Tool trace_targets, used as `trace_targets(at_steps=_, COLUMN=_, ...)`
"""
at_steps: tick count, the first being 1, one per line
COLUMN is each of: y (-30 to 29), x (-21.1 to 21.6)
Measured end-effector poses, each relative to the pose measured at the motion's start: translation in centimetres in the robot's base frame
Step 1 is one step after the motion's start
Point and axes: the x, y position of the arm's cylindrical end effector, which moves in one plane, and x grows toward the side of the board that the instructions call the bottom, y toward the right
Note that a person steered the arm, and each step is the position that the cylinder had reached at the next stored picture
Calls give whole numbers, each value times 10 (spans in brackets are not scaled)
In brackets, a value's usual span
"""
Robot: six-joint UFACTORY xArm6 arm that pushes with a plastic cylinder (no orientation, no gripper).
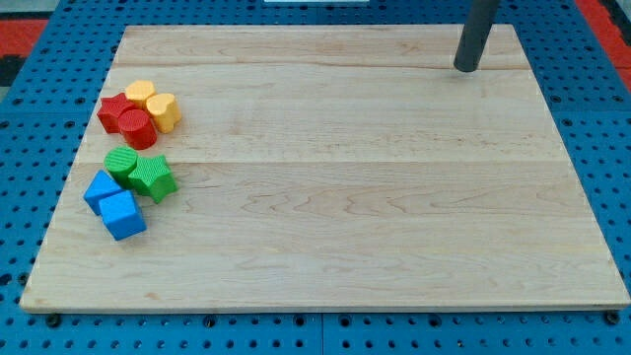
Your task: Move the yellow hexagon along with the yellow heart right and down a bit
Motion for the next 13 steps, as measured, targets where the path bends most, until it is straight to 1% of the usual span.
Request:
trace_targets(at_steps=2, y=2, x=-1)
trace_targets(at_steps=3, y=-11, x=2)
trace_targets(at_steps=5, y=-15, x=3)
trace_targets(at_steps=8, y=-7, x=3)
trace_targets(at_steps=9, y=3, x=-4)
trace_targets(at_steps=11, y=0, x=-82)
trace_targets(at_steps=12, y=-19, x=-84)
trace_targets(at_steps=13, y=-20, x=-90)
